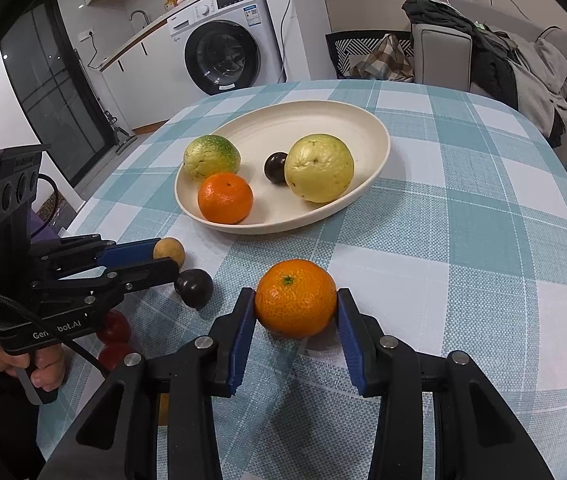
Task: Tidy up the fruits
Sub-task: 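Carry the tan fruit in the left tool and the orange in the right tool over the plate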
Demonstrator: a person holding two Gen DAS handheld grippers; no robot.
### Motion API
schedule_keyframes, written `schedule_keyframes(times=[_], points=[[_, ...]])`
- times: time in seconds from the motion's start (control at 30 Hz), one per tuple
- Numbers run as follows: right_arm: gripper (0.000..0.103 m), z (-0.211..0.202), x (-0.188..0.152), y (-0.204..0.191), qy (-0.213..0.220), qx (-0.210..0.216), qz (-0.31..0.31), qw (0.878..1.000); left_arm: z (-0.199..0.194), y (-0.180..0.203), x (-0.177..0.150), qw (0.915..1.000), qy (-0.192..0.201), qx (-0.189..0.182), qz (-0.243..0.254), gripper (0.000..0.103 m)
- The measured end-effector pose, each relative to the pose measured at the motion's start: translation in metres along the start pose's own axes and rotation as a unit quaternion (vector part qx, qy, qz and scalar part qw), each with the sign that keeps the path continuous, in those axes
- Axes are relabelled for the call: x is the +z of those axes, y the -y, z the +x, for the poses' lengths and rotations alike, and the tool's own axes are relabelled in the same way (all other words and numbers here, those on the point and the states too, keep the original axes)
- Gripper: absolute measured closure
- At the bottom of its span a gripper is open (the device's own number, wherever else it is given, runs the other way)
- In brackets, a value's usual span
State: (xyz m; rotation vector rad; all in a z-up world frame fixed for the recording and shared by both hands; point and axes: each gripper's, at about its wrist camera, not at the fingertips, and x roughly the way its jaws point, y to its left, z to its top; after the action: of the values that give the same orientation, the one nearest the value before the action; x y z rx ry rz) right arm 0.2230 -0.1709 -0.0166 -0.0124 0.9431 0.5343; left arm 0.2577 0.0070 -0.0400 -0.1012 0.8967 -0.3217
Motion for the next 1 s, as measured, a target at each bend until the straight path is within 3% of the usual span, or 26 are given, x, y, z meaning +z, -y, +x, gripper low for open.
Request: schedule_keyframes(times=[0.3, 0.57, 1.0], points=[[0.062, -0.003, 0.0, 0.0, 0.009, 0.001, -0.001, 1.0, -0.009, -0.005, 0.003, 0.9998, 0.02, 0.003, -0.006, 0.079], [0.062, -0.013, 0.004, -0.003, 0.032, 0.008, -0.001, 0.999, -0.03, -0.012, 0.011, 0.9977, 0.062, 0.006, -0.025, 0.079], [0.062, -0.015, 0.024, -0.006, 0.053, 0.008, -0.002, 0.999, -0.031, -0.013, 0.032, 0.9966, 0.078, 0.018, -0.02, 0.079]])
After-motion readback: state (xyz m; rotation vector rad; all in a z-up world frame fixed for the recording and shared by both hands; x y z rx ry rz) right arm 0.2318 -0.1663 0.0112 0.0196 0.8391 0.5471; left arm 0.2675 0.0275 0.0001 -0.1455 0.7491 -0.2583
